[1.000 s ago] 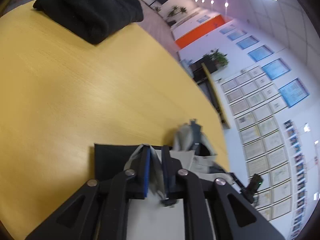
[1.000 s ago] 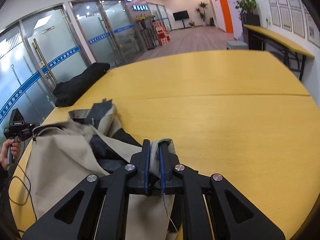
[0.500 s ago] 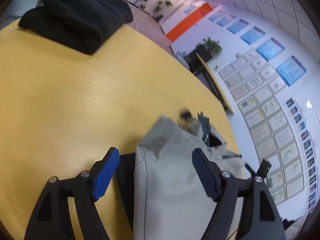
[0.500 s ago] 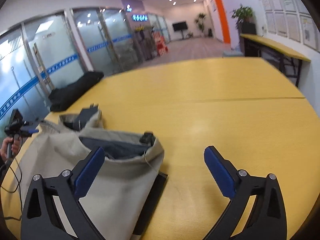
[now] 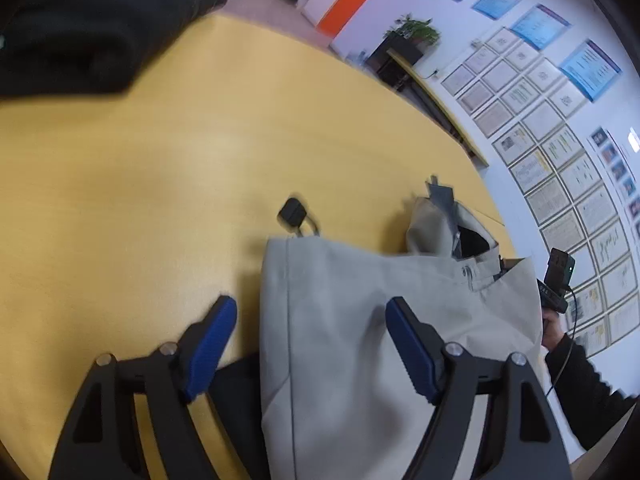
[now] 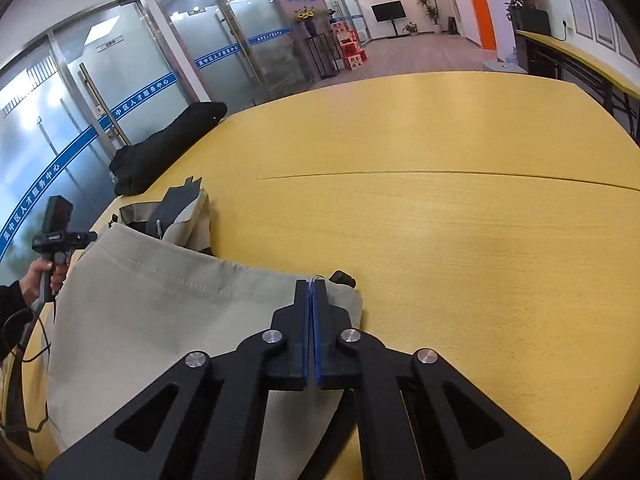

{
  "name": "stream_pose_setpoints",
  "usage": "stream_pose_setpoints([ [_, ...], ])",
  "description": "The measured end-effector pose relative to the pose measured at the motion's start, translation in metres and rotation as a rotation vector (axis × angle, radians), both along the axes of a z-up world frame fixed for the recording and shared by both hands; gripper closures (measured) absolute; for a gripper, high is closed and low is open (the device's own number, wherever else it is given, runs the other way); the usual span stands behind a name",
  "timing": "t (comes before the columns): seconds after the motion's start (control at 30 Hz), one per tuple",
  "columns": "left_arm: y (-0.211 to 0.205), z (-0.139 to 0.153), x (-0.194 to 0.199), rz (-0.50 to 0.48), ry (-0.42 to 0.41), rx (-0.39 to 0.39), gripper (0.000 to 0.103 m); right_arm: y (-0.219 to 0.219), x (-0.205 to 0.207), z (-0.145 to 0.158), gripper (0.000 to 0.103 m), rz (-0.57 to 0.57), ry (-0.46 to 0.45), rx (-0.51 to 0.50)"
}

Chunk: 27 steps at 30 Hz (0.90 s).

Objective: Fold clothes

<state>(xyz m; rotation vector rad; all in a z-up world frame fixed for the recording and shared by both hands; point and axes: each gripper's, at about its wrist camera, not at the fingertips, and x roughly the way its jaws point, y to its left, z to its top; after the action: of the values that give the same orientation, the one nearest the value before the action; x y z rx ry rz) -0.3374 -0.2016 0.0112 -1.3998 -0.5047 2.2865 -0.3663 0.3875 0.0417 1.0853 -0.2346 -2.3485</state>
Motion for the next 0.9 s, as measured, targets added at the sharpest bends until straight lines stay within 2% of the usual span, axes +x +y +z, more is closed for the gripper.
stream_pose_setpoints([
  [0.07, 0.000, -0.001, -0.002, -0.011, 0.002, 0.000, 0.021, 0.008, 0.001, -0.001, 0.095, -0.015, -0.030, -0.039],
  [0.1, 0.001, -0.002, -0.003, -0.016, 0.003, 0.001, 0.021, 0.013, 0.002, -0.002, 0.071, -0.024, -0.045, -0.061],
  [0.13, 0.002, -0.002, -0.004, -0.023, 0.005, 0.010, 0.021, 0.017, 0.003, -0.002, 0.039, -0.032, -0.060, -0.082],
  [0.17, 0.003, -0.002, -0.006, -0.029, 0.006, 0.021, 0.022, 0.021, 0.003, -0.004, 0.032, -0.046, -0.078, -0.092],
  [0.2, 0.003, -0.004, -0.006, -0.031, 0.002, 0.039, 0.025, 0.025, 0.001, -0.006, 0.033, -0.054, -0.100, -0.091],
  [0.27, 0.004, -0.007, -0.008, -0.031, -0.011, 0.073, 0.055, 0.019, -0.005, -0.016, 0.037, -0.033, -0.149, -0.088],
  [0.3, 0.004, -0.011, -0.008, -0.027, -0.020, 0.069, 0.061, 0.016, -0.007, -0.017, 0.051, -0.007, -0.153, -0.100],
  [0.33, 0.004, -0.013, -0.008, -0.023, -0.028, 0.065, 0.069, 0.011, -0.009, -0.018, 0.070, 0.022, -0.169, -0.112],
  [0.37, 0.007, -0.013, -0.010, -0.017, -0.029, 0.058, 0.077, 0.006, -0.011, -0.018, 0.076, 0.038, -0.181, -0.111],
  [0.43, 0.004, -0.010, -0.009, 0.001, -0.020, 0.061, 0.089, -0.002, -0.012, -0.013, 0.099, 0.044, -0.147, -0.084],
  [0.6, -0.021, -0.001, 0.002, 0.049, 0.041, 0.107, 0.093, 0.018, 0.005, 0.011, 0.100, -0.040, -0.008, -0.133],
  [0.8, -0.001, -0.003, 0.002, 0.050, 0.025, 0.018, 0.091, 0.002, 0.002, 0.001, 0.100, -0.052, -0.024, -0.004],
  [0.87, 0.002, 0.001, 0.005, 0.064, 0.030, -0.025, 0.077, -0.006, 0.003, 0.005, 0.090, -0.075, -0.007, 0.042],
  [0.9, 0.001, 0.007, 0.010, 0.077, 0.040, -0.053, 0.075, -0.007, 0.008, 0.012, 0.076, -0.080, 0.008, 0.062],
])
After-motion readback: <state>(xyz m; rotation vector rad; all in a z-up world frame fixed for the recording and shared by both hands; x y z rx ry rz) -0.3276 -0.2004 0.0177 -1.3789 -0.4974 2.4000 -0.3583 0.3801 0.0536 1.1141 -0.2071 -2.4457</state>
